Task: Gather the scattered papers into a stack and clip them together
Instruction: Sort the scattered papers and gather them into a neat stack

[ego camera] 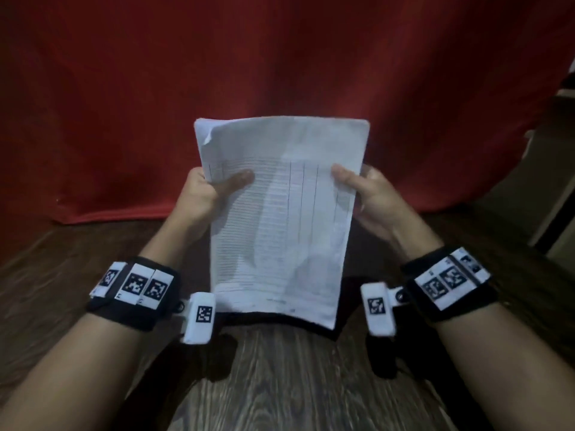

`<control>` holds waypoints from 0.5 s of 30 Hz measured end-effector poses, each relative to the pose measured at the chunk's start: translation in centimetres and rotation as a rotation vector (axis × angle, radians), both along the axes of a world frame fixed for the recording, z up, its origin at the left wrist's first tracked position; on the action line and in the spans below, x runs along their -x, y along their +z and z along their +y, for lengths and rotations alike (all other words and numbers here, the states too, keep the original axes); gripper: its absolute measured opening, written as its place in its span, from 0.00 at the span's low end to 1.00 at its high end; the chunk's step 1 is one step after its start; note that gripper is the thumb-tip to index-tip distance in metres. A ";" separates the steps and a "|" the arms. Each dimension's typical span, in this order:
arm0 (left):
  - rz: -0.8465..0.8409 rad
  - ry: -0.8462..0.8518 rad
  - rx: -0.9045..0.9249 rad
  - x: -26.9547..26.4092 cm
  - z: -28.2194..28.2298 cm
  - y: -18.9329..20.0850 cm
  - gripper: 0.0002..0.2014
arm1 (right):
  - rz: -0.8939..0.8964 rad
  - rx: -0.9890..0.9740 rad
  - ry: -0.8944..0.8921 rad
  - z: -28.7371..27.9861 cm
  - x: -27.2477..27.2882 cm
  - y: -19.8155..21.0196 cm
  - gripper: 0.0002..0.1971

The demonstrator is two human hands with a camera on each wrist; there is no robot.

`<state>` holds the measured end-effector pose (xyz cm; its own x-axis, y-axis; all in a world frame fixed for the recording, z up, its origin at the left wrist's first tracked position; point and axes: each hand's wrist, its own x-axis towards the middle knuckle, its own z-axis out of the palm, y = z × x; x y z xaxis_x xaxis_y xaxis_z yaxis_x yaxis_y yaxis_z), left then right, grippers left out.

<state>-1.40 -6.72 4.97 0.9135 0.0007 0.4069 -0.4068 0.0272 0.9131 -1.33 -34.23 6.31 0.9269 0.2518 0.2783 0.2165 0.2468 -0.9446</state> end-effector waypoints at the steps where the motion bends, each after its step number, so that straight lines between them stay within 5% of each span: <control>1: 0.004 0.018 0.026 -0.1 -0.5 -0.3 0.14 | 0.002 -0.032 -0.033 0.9 0.1 -0.7 0.16; 7: -0.013 0.146 0.120 -0.3 -2.5 -2.0 0.13 | -0.248 0.088 -0.338 3.4 0.4 -3.1 0.04; 15: -0.049 0.029 0.140 -1.1 0.1 -0.3 0.17 | -0.186 0.080 -0.351 1.8 -0.7 -3.1 0.13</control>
<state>-0.34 -6.67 4.67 0.8914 0.0866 0.4448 -0.4530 0.1405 0.8804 -0.61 -32.48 3.20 0.8960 -0.0434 0.4419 0.4438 0.0543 -0.8945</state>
